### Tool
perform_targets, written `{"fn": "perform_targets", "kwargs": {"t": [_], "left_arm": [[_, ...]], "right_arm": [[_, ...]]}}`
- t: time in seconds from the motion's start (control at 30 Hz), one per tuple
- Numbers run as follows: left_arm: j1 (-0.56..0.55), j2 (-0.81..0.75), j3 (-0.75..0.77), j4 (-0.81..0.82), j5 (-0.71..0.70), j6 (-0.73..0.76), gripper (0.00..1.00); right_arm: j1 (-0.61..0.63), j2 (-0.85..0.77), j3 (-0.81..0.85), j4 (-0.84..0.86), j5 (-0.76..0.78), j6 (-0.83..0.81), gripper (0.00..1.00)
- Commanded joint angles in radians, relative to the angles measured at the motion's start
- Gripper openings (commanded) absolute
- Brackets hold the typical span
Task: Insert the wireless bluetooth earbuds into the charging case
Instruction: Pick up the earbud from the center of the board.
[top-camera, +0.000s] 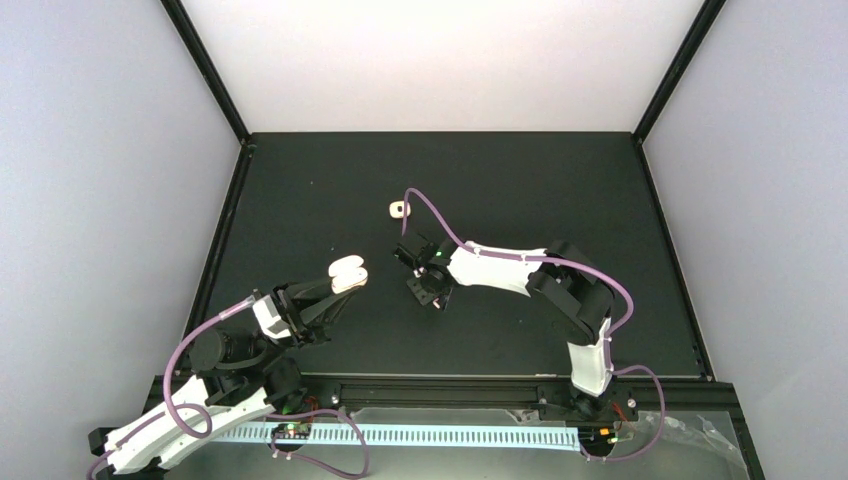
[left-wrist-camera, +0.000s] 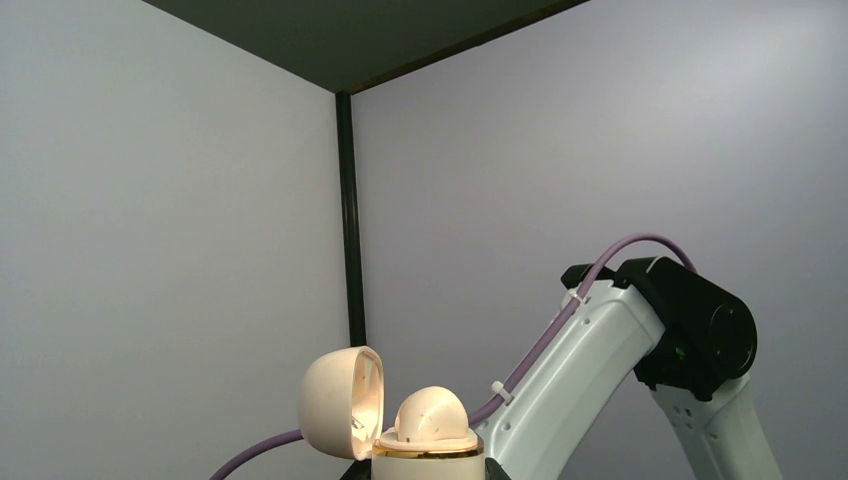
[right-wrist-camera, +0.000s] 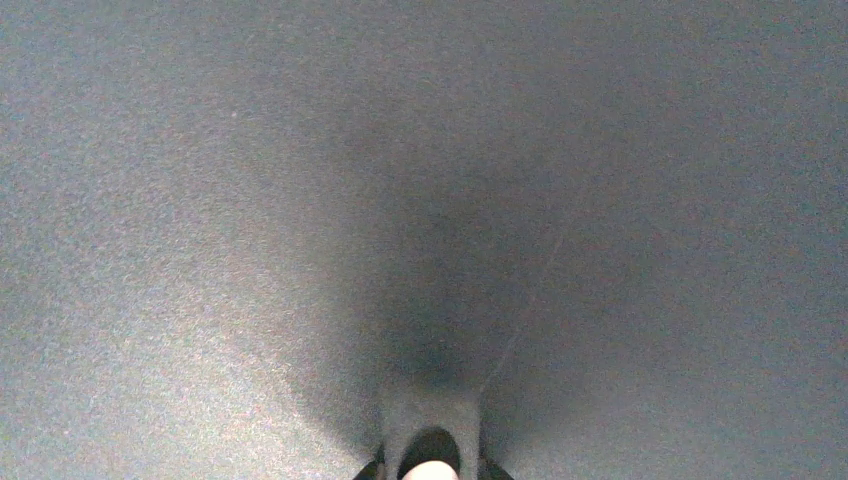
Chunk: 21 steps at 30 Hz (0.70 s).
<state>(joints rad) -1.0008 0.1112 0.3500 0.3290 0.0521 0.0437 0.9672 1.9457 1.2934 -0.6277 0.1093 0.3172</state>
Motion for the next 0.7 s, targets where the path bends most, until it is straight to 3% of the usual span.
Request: {"fn": "perform_targets", "kwargs": {"t": [0.0, 0.13, 0.67], "left_arm": [[0.005, -0.009, -0.002, -0.001, -0.012, 0.012, 0.02], [0.005, -0.009, -0.002, 0.000, -0.012, 0.010, 0.02], [0.005, -0.004, -0.006, 0.008, -0.009, 0.006, 0.01]], "right_arm": [[-0.005, -0.009, -0.022, -0.010, 0.006, 0.009, 0.26], [-0.005, -0.019, -0.028, -0.015, 0.010, 0.013, 0.26], [-0.005, -0.044, -0.050, -0.018, -0.005, 0.026, 0.09]]}}
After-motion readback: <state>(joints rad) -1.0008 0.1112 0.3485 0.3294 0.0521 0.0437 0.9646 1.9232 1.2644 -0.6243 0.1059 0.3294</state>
